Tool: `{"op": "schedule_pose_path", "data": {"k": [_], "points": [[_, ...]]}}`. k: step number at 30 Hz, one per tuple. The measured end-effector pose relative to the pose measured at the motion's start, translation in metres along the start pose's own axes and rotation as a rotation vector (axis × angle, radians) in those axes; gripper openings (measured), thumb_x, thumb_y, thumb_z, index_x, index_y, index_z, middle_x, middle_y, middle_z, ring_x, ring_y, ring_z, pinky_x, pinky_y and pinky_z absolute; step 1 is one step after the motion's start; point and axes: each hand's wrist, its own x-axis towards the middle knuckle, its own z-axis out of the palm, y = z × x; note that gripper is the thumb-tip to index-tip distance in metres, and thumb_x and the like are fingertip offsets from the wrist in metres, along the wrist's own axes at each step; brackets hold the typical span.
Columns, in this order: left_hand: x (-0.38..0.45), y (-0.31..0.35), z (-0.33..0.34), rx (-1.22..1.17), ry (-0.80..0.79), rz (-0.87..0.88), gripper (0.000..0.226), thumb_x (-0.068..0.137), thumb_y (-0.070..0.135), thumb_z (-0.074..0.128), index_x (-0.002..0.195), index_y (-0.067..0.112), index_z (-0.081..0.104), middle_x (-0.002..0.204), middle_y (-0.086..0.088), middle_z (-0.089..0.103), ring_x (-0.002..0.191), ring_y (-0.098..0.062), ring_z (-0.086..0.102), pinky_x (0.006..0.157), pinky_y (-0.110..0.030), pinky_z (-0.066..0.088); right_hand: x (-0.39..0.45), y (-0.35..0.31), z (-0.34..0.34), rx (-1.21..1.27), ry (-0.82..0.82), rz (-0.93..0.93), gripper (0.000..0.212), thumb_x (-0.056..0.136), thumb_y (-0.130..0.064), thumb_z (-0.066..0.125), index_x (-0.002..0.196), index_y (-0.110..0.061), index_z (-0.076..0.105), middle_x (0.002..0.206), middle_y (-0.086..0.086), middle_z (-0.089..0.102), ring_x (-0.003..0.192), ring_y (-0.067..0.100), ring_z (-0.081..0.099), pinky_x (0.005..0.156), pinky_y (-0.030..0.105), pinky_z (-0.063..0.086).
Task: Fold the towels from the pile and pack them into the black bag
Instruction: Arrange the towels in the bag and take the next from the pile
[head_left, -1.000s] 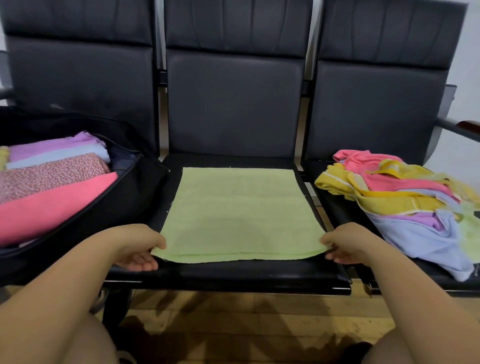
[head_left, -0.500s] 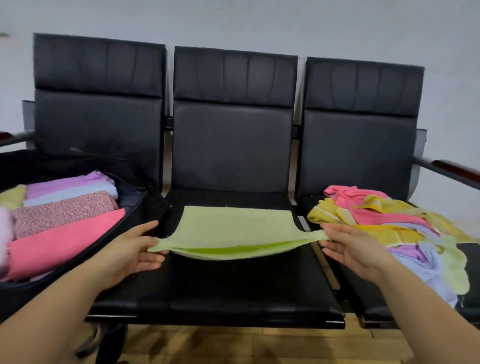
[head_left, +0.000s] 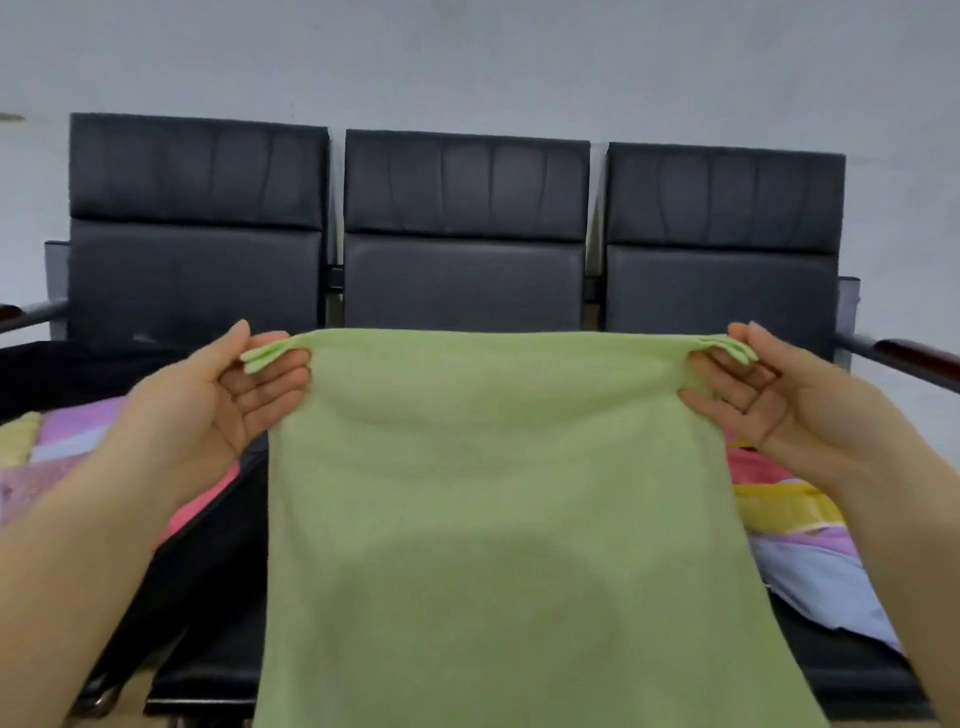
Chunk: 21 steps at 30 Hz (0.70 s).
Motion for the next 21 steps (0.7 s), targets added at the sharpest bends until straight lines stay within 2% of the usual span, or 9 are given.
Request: {"op": "schedule_pose_path", "data": {"k": [2, 4, 6, 8, 9, 11, 12, 17, 21], "points": [[0.013, -0.032, -0.005, 0.025, 0.036, -0.105, 0.046, 0.099, 0.026, 0.044, 0.067, 0.016, 0.076, 0.067, -0.001, 0.073, 0.060, -0.008, 0.070, 0.052, -0.019, 0.056, 0.009, 0.028, -0.016, -0.006, 0.031, 0.076, 0.025, 0.040, -0.025, 0.084, 0.062, -0.019, 0.076, 0.073, 0.001, 0.071, 0.082, 0.014, 0.073, 0.062, 0.039, 0.060], [0.020, -0.061, -0.010, 0.007, 0.054, -0.197, 0.026, 0.099, 0.020, 0.045, 0.088, 0.013, 0.067, 0.067, -0.002, 0.073, 0.060, -0.009, 0.070, 0.053, -0.019, 0.056, 0.016, 0.055, -0.035, -0.026, 0.059, 0.148, 0.038, 0.039, -0.026, 0.087, 0.073, -0.017, 0.074, 0.079, 0.001, 0.071, 0.084, 0.015, 0.073, 0.061, 0.040, 0.060], [0.030, -0.090, -0.017, 0.018, 0.080, -0.254, 0.018, 0.098, 0.016, 0.045, 0.094, 0.014, 0.062, 0.066, -0.004, 0.073, 0.058, -0.009, 0.070, 0.052, -0.020, 0.056, 0.022, 0.080, -0.048, -0.058, 0.107, 0.210, 0.036, 0.045, -0.025, 0.084, 0.078, -0.019, 0.072, 0.082, 0.001, 0.071, 0.083, 0.015, 0.073, 0.060, 0.042, 0.060], [0.039, -0.112, -0.022, 0.046, 0.104, -0.283, 0.016, 0.098, 0.016, 0.046, 0.095, 0.017, 0.061, 0.064, -0.004, 0.072, 0.055, -0.009, 0.069, 0.050, -0.020, 0.056, 0.032, 0.098, -0.059, -0.066, 0.145, 0.243, 0.052, 0.040, -0.026, 0.090, 0.087, -0.020, 0.068, 0.080, 0.000, 0.071, 0.085, 0.017, 0.072, 0.065, 0.046, 0.060], [0.044, -0.119, -0.023, 0.062, 0.112, -0.292, 0.015, 0.098, 0.017, 0.046, 0.095, 0.018, 0.061, 0.063, -0.003, 0.072, 0.054, -0.008, 0.068, 0.049, -0.019, 0.055, 0.037, 0.103, -0.062, -0.078, 0.148, 0.252, 0.046, 0.053, -0.025, 0.088, 0.092, -0.020, 0.065, 0.079, -0.001, 0.071, 0.089, 0.019, 0.071, 0.069, 0.048, 0.059], [0.056, -0.126, -0.023, 0.079, 0.115, -0.294, 0.016, 0.099, 0.016, 0.044, 0.096, 0.021, 0.059, 0.063, -0.001, 0.072, 0.055, -0.008, 0.069, 0.049, -0.019, 0.055, 0.048, 0.108, -0.066, -0.075, 0.180, 0.243, 0.009, 0.088, -0.013, 0.058, 0.093, -0.020, 0.061, 0.078, -0.002, 0.067, 0.093, 0.020, 0.067, 0.074, 0.051, 0.055], [0.062, -0.127, -0.022, 0.075, 0.107, -0.288, 0.018, 0.099, 0.015, 0.042, 0.098, 0.022, 0.058, 0.064, -0.001, 0.072, 0.057, -0.009, 0.070, 0.050, -0.020, 0.056, 0.055, 0.110, -0.070, -0.070, 0.189, 0.245, 0.018, 0.093, -0.008, 0.047, 0.093, -0.020, 0.060, 0.079, -0.003, 0.066, 0.091, 0.020, 0.066, 0.075, 0.052, 0.054], [0.091, -0.134, -0.023, 0.042, 0.094, -0.273, 0.026, 0.096, 0.005, 0.035, 0.102, 0.020, 0.056, 0.069, -0.003, 0.072, 0.066, -0.014, 0.072, 0.060, -0.029, 0.059, 0.081, 0.127, -0.069, -0.094, 0.232, 0.229, 0.026, 0.095, -0.005, 0.040, 0.102, -0.018, 0.061, 0.081, 0.000, 0.058, 0.070, 0.015, 0.064, 0.072, 0.047, 0.057], [0.111, -0.144, -0.020, 0.023, 0.079, -0.260, 0.027, 0.096, 0.006, 0.034, 0.104, 0.021, 0.055, 0.073, -0.003, 0.073, 0.072, -0.018, 0.073, 0.070, -0.040, 0.059, 0.099, 0.138, -0.069, -0.043, 0.245, 0.198, 0.027, 0.095, -0.006, 0.038, 0.105, -0.019, 0.059, 0.091, 0.002, 0.053, 0.084, 0.018, 0.058, 0.076, 0.051, 0.054]]}}
